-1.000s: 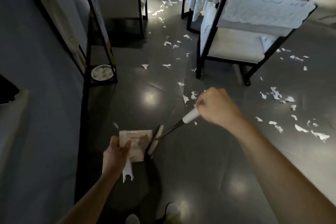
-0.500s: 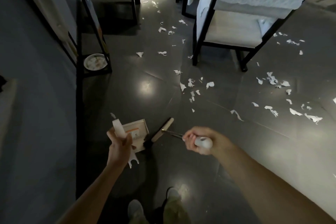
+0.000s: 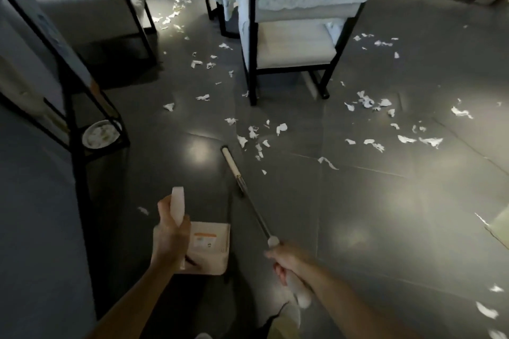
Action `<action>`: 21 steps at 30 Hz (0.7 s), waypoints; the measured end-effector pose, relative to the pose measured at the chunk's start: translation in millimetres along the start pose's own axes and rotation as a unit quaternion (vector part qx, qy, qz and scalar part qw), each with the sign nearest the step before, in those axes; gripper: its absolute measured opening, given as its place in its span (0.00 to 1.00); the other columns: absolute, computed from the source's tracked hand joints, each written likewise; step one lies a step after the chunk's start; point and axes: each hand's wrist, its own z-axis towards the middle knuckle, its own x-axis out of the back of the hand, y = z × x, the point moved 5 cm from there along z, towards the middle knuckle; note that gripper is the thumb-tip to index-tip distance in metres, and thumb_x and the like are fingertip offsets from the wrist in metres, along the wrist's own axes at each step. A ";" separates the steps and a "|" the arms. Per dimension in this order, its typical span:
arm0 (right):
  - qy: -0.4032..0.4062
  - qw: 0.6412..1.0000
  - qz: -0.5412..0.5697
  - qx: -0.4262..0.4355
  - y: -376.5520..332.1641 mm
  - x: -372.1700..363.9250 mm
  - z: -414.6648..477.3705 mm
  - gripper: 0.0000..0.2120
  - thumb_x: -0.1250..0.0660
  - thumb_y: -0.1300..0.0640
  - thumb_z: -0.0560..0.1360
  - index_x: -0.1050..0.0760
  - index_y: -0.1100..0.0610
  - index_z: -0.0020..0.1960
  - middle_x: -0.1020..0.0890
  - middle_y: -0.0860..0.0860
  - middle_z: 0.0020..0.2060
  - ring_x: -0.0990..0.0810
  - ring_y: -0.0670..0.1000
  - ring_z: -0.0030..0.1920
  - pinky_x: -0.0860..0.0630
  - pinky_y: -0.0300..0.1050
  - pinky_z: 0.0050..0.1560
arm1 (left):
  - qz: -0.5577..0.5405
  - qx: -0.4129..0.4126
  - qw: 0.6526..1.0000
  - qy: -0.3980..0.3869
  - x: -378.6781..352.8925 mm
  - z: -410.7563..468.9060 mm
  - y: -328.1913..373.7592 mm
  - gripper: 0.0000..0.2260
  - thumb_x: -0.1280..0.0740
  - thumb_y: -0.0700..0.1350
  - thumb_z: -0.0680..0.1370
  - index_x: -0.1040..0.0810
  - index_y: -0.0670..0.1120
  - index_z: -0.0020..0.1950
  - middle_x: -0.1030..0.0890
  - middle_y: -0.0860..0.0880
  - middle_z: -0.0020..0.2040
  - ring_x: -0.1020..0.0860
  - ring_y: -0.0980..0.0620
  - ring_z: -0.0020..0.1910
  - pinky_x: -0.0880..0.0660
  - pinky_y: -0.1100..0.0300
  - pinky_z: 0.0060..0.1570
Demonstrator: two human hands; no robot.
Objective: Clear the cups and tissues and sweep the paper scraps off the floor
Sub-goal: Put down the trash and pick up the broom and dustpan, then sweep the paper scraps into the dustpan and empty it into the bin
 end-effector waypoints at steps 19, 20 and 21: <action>0.076 0.984 0.148 0.070 17.5 253.5 -2.5 0.11 0.39 0.61 0.77 0.27 0.62 0.36 0.25 0.52 0.23 0.26 0.46 0.22 0.30 0.35 0.25 | 0.028 -0.192 0.957 -0.216 -274.8 -22.8 274.5 0.16 0.40 0.40 0.80 0.39 0.50 0.66 0.25 0.42 0.51 0.23 0.45 0.44 0.22 0.52 0.37; 0.063 0.982 0.167 0.064 18.7 268.6 3.5 0.09 0.39 0.63 0.76 0.27 0.63 0.38 0.24 0.54 0.26 0.26 0.48 0.25 0.28 0.38 0.28 | 0.036 -0.206 0.952 -0.224 -294.1 -22.4 288.7 0.17 0.40 0.41 0.80 0.39 0.49 0.67 0.25 0.42 0.51 0.23 0.45 0.44 0.23 0.53 0.37; 0.050 0.977 0.198 0.067 15.7 288.6 9.3 0.08 0.39 0.64 0.76 0.27 0.63 0.38 0.25 0.55 0.27 0.26 0.49 0.25 0.28 0.40 0.29 | 0.045 -0.220 0.946 -0.233 -313.9 -21.4 303.3 0.17 0.40 0.42 0.80 0.40 0.50 0.68 0.25 0.43 0.51 0.24 0.45 0.43 0.23 0.52 0.38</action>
